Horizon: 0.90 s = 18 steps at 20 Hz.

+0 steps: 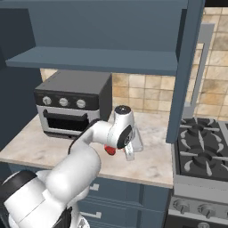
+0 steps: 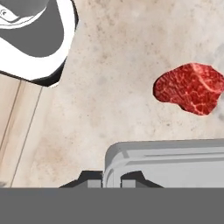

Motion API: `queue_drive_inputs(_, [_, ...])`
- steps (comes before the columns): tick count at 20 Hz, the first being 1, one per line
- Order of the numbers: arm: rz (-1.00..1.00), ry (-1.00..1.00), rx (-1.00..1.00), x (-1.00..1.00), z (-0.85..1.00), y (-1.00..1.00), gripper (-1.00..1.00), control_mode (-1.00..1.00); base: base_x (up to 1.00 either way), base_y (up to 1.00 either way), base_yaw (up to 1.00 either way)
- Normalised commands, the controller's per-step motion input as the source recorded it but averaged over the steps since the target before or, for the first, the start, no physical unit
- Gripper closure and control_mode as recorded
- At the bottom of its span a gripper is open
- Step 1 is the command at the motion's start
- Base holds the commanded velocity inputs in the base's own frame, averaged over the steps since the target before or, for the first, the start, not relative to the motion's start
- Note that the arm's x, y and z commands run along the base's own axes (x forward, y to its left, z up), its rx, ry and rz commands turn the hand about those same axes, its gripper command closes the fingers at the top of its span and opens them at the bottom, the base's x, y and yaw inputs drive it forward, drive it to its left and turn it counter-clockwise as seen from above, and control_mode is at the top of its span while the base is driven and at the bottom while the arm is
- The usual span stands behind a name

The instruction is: Retrieve the tupperware from the cabinet, then place the raw meat into the tupperware to avoid contamination.

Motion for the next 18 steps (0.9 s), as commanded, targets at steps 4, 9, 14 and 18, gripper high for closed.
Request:
queue_drive_inputs(4, [0.04,0.0,0.0,0.21,-0.33,-0.4,1.0,-1.0,0.0,0.0,0.0])
queue_drive_inputs(9, [0.01,0.01,0.0,0.02,-0.17,-0.08,1.0,-1.0,0.0,0.0,0.0])
queue_drive_inputs(14, [0.0,0.01,0.0,0.08,-0.08,0.0,1.0,-1.0,0.0,0.0,0.0])
queue_drive_inputs(18, [0.0,0.0,-0.01,0.22,-0.26,0.0,1.0,-1.0,0.0,0.0,0.0])
